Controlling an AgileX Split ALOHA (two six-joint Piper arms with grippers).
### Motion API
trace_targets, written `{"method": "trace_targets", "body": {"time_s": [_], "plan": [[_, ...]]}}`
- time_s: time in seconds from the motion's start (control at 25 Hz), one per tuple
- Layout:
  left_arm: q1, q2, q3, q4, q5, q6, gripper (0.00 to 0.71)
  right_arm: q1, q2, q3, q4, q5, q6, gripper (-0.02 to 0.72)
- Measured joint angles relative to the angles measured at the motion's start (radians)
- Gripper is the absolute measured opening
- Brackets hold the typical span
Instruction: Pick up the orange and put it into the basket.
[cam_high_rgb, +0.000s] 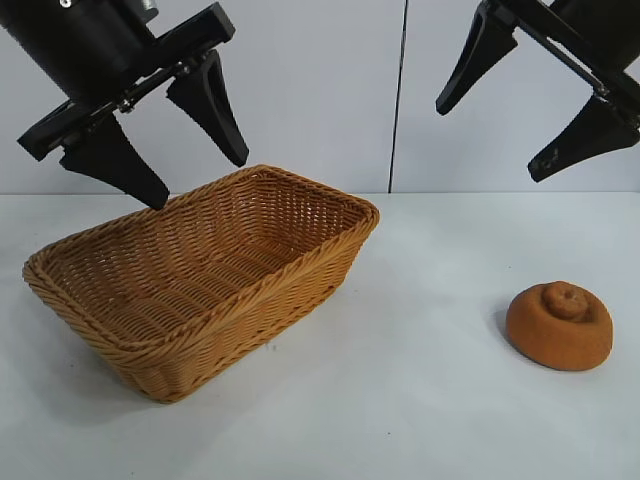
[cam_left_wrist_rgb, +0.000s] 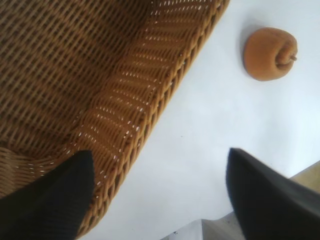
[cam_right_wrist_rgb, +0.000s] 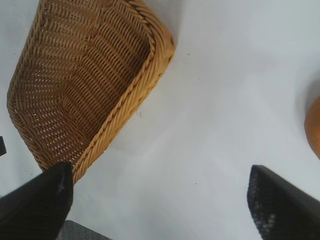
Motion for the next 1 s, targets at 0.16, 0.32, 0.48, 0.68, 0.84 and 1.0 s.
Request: {"method": "trace_targets", "body": {"time_s": [0.16,0.32,0.48,0.68,0.84,1.0], "plan": [[0.000,0.000,0.000,0.000,0.000,0.000,0.526,0.000,0.000,0.000,0.000,-0.002,0.000,0.652],[0.000,0.000,0.000,0.000,-0.001,0.000,0.526,0.000,0.000,0.000,0.000,-0.002,0.000,0.652],[0.000,0.000,0.000,0.000,-0.001,0.000,0.526,0.000,0.000,0.000,0.000,-0.010,0.000,0.652],[0.000,0.000,0.000,0.000,-0.001,0.000,0.526,0.000,0.000,0.000,0.000,-0.016,0.000,0.652],[0.000,0.000,0.000,-0.003,-0.018,0.000,0.526,0.000,0.000,0.000,0.000,-0.016,0.000,0.652],[0.000,0.000,0.000,-0.005,-0.026,0.000,0.526,0.000,0.000,0.000,0.000,-0.016,0.000,0.652]]}}
